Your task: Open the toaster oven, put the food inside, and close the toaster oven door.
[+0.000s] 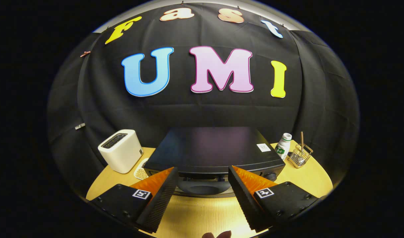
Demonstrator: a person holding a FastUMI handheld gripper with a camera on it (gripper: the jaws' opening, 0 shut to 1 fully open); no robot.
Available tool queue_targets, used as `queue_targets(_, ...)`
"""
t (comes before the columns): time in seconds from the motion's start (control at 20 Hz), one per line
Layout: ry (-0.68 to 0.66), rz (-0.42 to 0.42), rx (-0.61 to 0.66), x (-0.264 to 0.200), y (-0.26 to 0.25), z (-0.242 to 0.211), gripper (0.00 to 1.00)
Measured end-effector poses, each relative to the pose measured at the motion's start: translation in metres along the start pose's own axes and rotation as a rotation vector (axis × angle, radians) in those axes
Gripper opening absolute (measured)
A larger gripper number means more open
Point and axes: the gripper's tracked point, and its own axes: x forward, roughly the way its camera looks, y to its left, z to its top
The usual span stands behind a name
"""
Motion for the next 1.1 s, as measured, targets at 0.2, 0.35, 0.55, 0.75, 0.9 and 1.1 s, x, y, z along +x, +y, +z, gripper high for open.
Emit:
queue_targets(0.2, 0.082, -0.021, 0.018, 0.024, 0.001, -0.026, 0.99)
queue_targets(0.35, 0.066, -0.048, 0.015, 0.029, -0.001, -0.022, 0.98)
queue_targets(0.55, 0.084, -0.042, 0.012, 0.024, -0.002, -0.030, 0.98)
queue_targets(0.75, 0.094, -0.041, 0.010, 0.003, 0.000, -0.047, 0.99)
queue_targets(0.9, 0.111, -0.051, 0.012, -0.013, 0.000, -0.061, 1.00)
queue_targets(1.1, 0.144, -0.052, 0.019, -0.029, 0.001, -0.083, 1.00)
